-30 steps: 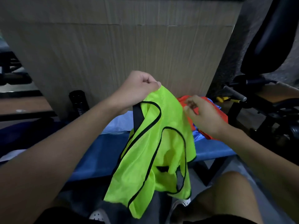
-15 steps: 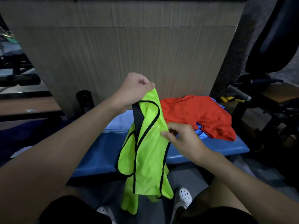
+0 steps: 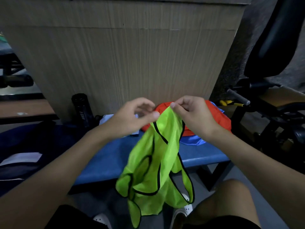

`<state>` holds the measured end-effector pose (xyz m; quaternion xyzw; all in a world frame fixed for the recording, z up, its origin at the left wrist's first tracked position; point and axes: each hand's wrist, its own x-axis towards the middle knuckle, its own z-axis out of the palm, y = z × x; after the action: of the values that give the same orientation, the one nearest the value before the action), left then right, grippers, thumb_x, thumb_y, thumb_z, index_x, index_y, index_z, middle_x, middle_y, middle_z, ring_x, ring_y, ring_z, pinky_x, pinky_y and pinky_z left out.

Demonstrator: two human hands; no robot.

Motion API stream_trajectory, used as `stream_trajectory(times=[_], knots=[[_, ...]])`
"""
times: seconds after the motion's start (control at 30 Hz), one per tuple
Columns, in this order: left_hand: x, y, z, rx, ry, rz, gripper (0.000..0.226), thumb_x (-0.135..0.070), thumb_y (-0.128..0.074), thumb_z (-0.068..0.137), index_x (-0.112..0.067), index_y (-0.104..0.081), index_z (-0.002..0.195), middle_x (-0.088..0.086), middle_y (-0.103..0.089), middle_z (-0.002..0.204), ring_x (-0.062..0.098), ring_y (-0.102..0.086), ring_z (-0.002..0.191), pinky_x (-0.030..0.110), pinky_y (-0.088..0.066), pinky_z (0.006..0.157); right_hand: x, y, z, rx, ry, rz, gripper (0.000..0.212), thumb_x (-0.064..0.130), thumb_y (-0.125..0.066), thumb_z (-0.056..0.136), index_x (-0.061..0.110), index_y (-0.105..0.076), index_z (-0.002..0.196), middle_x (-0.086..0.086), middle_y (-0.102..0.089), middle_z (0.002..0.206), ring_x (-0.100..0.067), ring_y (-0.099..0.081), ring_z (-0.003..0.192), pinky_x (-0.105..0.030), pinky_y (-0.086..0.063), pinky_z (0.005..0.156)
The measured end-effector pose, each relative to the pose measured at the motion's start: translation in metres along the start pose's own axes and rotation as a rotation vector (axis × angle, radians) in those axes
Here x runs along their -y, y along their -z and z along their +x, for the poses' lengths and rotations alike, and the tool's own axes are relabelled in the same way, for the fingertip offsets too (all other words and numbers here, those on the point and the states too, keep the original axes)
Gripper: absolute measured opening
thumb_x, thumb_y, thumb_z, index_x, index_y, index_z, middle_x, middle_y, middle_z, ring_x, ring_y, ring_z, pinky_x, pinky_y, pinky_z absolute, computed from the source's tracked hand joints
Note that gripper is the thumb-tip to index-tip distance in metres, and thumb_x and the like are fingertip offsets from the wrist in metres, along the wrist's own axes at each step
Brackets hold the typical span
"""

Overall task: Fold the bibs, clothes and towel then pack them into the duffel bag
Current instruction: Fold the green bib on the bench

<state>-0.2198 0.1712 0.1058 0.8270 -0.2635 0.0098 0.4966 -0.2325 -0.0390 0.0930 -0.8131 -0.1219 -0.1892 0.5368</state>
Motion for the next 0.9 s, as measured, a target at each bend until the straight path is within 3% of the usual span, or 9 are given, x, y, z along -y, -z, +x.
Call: stream_trajectory(times=[0.1, 0.2, 0.3, 0.37, 0.47, 0.6, 0.73, 0.83, 0.9], knots=[[-0.01, -0.016, -0.013, 0.124, -0.073, 0.103, 0.046, -0.023, -0.084, 0.076, -0.016, -0.059, 0.114, -0.001, -0.064, 0.102, 0.005, -0.061, 0.093, 0.005, -0.04, 0.076, 0.002, -0.005, 0.006, -0.029, -0.013, -0.029, 0.022, 0.015, -0.065, 0.093, 0.005, -0.064, 0.073, 0.004, -0.054, 0.056, 0.0, -0.04, 0.051, -0.02, -0.033, 0.05], [0.0, -0.032, -0.011, 0.043, -0.081, 0.024, 0.038, -0.015, -0.085, 0.075, -0.013, -0.055, 0.098, 0.007, -0.065, 0.088, 0.011, -0.059, 0.074, 0.02, -0.049, 0.07, 0.002, -0.007, 0.009, -0.069, -0.045, -0.035, 0.025, 0.015, -0.065, 0.093, 0.012, -0.061, 0.068, 0.008, -0.049, 0.053, 0.002, -0.036, 0.047, -0.017, -0.03, 0.048], [0.011, -0.043, -0.007, -0.044, -0.095, 0.036, 0.03, -0.014, -0.084, 0.076, -0.014, -0.057, 0.09, -0.003, -0.061, 0.081, -0.002, -0.052, 0.064, 0.023, -0.044, 0.065, 0.002, -0.004, 0.008, -0.108, -0.076, -0.031, 0.026, 0.016, -0.066, 0.093, 0.013, -0.06, 0.067, 0.002, -0.051, 0.056, -0.004, -0.039, 0.052, -0.022, -0.032, 0.05], [0.015, -0.05, -0.003, -0.078, -0.073, 0.051, 0.028, -0.017, -0.083, 0.077, -0.02, -0.059, 0.09, -0.011, -0.059, 0.083, -0.004, -0.052, 0.065, 0.022, -0.043, 0.067, 0.003, -0.001, 0.009, -0.129, -0.089, -0.025, 0.027, 0.015, -0.066, 0.093, 0.014, -0.06, 0.066, -0.004, -0.054, 0.061, -0.009, -0.044, 0.058, -0.026, -0.036, 0.054], [0.019, -0.055, 0.003, -0.133, -0.019, -0.11, 0.022, -0.007, -0.078, 0.082, -0.019, -0.06, 0.085, 0.002, -0.067, 0.075, 0.01, -0.059, 0.068, 0.032, -0.05, 0.069, 0.003, 0.004, 0.009, -0.167, -0.104, 0.01, 0.023, 0.012, -0.065, 0.093, 0.009, -0.061, 0.07, -0.007, -0.057, 0.064, -0.007, -0.047, 0.058, -0.019, -0.036, 0.052], [0.009, -0.048, 0.012, -0.233, -0.018, -0.251, 0.019, 0.005, -0.066, 0.089, -0.013, -0.062, 0.085, 0.003, -0.065, 0.074, 0.009, -0.059, 0.07, 0.023, -0.048, 0.069, -0.002, 0.015, 0.009, -0.177, -0.06, 0.003, 0.003, 0.004, -0.061, 0.094, 0.002, -0.058, 0.092, 0.008, -0.05, 0.058, 0.005, -0.042, 0.046, -0.009, -0.032, 0.05], [-0.008, -0.034, 0.024, -0.26, -0.061, -0.241, 0.014, 0.004, -0.062, 0.091, -0.009, -0.066, 0.09, 0.002, -0.068, 0.078, 0.002, -0.061, 0.071, 0.017, -0.049, 0.069, -0.007, 0.023, 0.0, 0.008, 0.1, -0.134, 0.013, -0.001, -0.052, 0.098, 0.003, -0.062, 0.091, 0.004, -0.056, 0.075, 0.005, -0.048, 0.067, -0.01, -0.037, 0.064], [-0.015, -0.025, 0.033, -0.258, -0.1, -0.219, 0.021, 0.004, -0.058, 0.094, -0.013, -0.07, 0.09, -0.003, -0.069, 0.08, 0.0, -0.063, 0.072, 0.016, -0.049, 0.07, -0.006, 0.018, -0.008, 0.123, 0.115, -0.14, 0.005, 0.02, -0.064, 0.093, 0.024, -0.062, 0.095, 0.009, -0.059, 0.09, 0.003, -0.053, 0.081, -0.014, -0.04, 0.077], [-0.016, -0.02, 0.038, -0.26, -0.088, -0.225, 0.026, 0.001, -0.056, 0.096, -0.019, -0.07, 0.088, -0.009, -0.068, 0.076, 0.002, -0.062, 0.07, 0.023, -0.05, 0.068, -0.005, 0.015, -0.012, 0.218, 0.067, -0.207, 0.029, 0.043, -0.073, 0.076, 0.032, -0.061, 0.1, 0.011, -0.054, 0.098, 0.004, -0.052, 0.09, -0.013, -0.039, 0.083]])
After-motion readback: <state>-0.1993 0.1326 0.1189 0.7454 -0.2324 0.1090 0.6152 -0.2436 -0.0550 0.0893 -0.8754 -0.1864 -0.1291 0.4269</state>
